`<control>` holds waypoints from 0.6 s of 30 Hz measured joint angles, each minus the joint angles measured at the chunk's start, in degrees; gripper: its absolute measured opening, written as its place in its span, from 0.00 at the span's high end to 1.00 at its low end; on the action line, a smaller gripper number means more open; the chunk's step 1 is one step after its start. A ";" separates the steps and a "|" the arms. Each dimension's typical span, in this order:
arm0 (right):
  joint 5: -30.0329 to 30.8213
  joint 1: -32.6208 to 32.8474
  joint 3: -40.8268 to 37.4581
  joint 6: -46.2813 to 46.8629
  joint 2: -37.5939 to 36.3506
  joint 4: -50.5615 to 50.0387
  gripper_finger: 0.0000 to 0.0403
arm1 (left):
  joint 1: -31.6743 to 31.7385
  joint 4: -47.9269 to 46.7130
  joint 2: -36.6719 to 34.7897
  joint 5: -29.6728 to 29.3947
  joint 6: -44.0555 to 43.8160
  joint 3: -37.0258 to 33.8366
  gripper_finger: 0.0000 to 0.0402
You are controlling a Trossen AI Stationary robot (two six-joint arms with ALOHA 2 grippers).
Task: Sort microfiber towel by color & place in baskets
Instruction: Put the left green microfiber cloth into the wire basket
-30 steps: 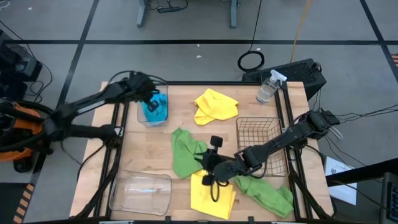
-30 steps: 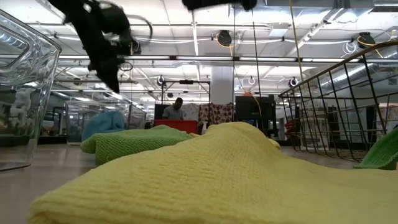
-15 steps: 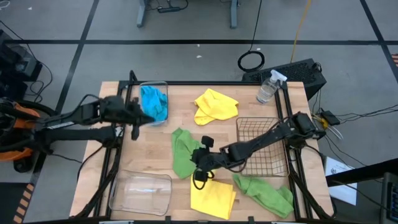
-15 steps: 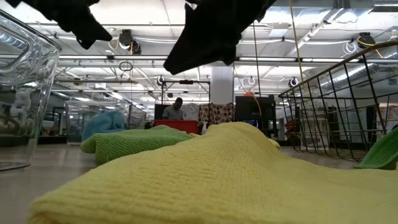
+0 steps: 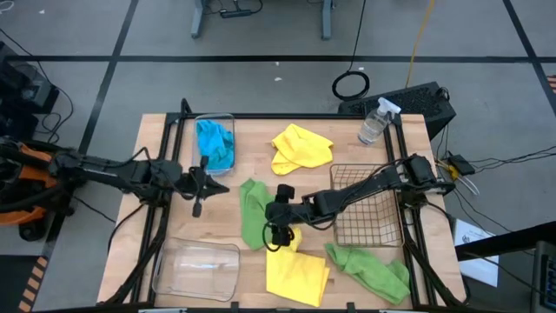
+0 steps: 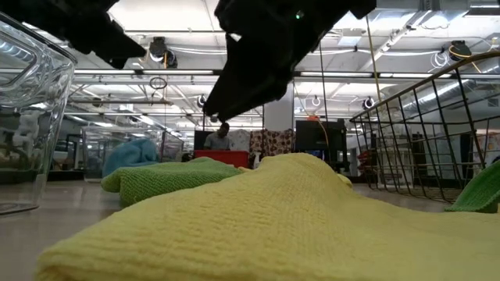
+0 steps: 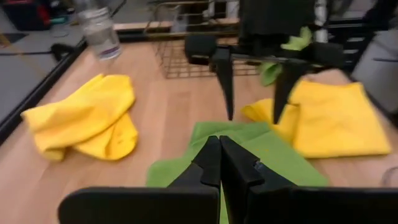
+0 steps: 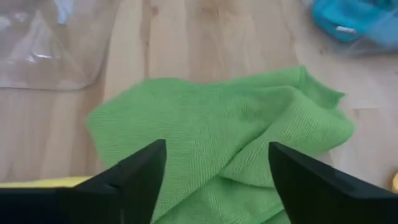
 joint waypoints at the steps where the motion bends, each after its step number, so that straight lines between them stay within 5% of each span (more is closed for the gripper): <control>1: 0.29 -0.18 0.00 -0.07 0.57 0.48 0.30 | -0.89 0.67 0.46 -1.55 -0.46 -0.41 1.00; 18: -9.37 -5.41 0.42 5.32 12.52 2.01 0.26 | -8.08 2.35 3.06 -5.25 -0.64 -1.73 1.00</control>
